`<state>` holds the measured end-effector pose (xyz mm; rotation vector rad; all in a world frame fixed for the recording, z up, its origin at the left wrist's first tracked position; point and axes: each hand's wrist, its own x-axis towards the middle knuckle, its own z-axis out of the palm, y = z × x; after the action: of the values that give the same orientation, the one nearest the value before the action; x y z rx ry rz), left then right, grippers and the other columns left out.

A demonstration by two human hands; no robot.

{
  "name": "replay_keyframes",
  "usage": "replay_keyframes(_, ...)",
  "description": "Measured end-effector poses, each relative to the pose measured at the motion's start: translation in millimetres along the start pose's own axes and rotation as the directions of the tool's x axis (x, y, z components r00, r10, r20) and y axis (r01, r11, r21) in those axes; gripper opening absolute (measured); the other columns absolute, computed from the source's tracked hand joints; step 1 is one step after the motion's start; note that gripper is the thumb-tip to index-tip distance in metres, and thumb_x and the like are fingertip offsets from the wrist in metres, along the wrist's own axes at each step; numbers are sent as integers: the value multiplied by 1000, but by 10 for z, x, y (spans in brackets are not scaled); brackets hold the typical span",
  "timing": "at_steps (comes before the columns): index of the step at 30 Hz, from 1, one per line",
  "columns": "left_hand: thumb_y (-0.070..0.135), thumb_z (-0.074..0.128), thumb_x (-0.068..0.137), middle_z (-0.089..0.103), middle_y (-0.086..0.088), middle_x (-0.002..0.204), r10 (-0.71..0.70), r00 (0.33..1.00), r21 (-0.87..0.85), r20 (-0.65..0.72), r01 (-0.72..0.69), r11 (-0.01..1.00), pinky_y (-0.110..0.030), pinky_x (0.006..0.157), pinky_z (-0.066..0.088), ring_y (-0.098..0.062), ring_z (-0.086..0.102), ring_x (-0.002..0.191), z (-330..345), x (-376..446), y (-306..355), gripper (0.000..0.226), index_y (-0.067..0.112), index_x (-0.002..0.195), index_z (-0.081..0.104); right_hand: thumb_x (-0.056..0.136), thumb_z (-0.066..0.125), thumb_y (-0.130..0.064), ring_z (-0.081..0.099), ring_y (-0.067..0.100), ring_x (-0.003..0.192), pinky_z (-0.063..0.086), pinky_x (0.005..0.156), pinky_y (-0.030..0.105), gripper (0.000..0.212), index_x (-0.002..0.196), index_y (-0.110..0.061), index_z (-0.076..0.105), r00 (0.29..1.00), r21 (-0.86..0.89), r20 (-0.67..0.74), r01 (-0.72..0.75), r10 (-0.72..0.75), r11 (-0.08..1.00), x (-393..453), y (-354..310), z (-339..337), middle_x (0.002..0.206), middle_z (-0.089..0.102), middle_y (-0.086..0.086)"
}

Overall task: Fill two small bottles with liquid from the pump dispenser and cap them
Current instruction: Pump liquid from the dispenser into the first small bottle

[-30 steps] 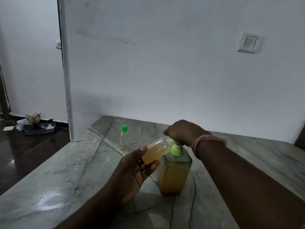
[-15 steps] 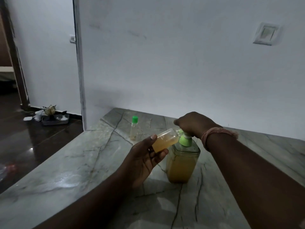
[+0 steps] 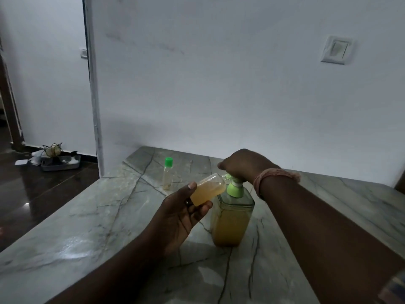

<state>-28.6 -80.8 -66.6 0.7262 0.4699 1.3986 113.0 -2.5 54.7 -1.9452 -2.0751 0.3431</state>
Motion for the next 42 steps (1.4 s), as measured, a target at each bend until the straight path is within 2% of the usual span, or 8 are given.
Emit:
replay_keyframes(3, 32, 96, 47, 61, -23, 110, 2, 1000, -14, 1, -2, 1000, -27, 66, 60, -25, 68, 80, -10, 13, 0, 77, 7, 112, 66, 84, 56, -37, 62, 22, 74, 46, 67, 30, 28, 69, -13, 60, 996, 35, -82, -14, 17, 999, 50, 11, 16, 78, 67, 4)
replay_keyframes(10, 32, 97, 46, 61, -23, 110, -3, 1000, -16, 4, 3, 1000, -27, 64, 60, -25, 68, 77, -8, 30, -5, 65, 9, 102, 71, 99, 47, -32, 56, 28, 117, 45, 92, 33, 36, 124, -11, 62, 999, 2, 29, 37, -37, 999, -19, 55, 40, 131, 57, 12)
replay_keyframes(17, 31, 96, 49, 59, -25, 113, 2, 1000, -4, 11, -2, 1000, -28, 67, 60, -26, 69, 81, -14, 2, -2, 68, 9, 107, 69, 87, 54, -37, 59, 21, 78, 48, 75, 31, 28, 69, -16, 57, 998, -40, -64, 0, -3, 999, 129, 13, 51, 80, 58, 3)
replay_keyframes(24, 33, 96, 48, 55, -24, 116, -1, 1000, 3, 1, 1, 1000, -26, 65, 59, -24, 69, 78, 7, 18, -11, 83, 7, 117, 58, 98, 39, -24, 55, 27, 98, 44, 81, 32, 34, 120, -14, 62, 999, -77, 21, 49, -47, 996, -35, 52, 28, 123, 59, 9)
replay_keyframes(29, 33, 97, 43, 56, -25, 116, 3, 1000, 9, 0, -3, 1000, -27, 65, 59, -25, 70, 79, 6, -13, 15, 89, 8, 119, 58, 89, 52, -32, 60, 20, 76, 44, 67, 28, 25, 75, -15, 63, 1000, -68, -19, -1, -1, 998, 96, 2, -7, 80, 62, 3)
replay_keyframes(37, 32, 98, 43, 55, -26, 119, -13, 1000, 0, -13, 13, 1000, -28, 65, 59, -26, 70, 79, 29, -2, 15, 93, 5, 122, 55, 98, 44, -31, 60, 25, 104, 45, 78, 31, 36, 125, -14, 63, 999, -55, 47, 18, -15, 998, -4, 45, 32, 122, 61, 8)
replay_keyframes(40, 31, 98, 41, 57, -26, 115, -6, 1000, -16, -12, 6, 1000, -28, 65, 60, -27, 69, 79, 27, -13, 19, 90, 5, 118, 58, 97, 49, -34, 54, 18, 66, 42, 64, 29, 34, 109, -6, 65, 997, -30, 75, 2, 1, 1000, -19, -18, -43, 84, 60, 6)
replay_keyframes(42, 29, 98, 42, 58, -26, 114, -8, 1000, -30, -8, 8, 1000, -29, 65, 60, -28, 70, 79, 26, -11, 18, 87, 5, 117, 59, 91, 56, -41, 58, 19, 73, 43, 69, 28, 32, 87, -10, 62, 1000, -21, -6, -22, 22, 1000, 19, -14, -48, 80, 59, 3)
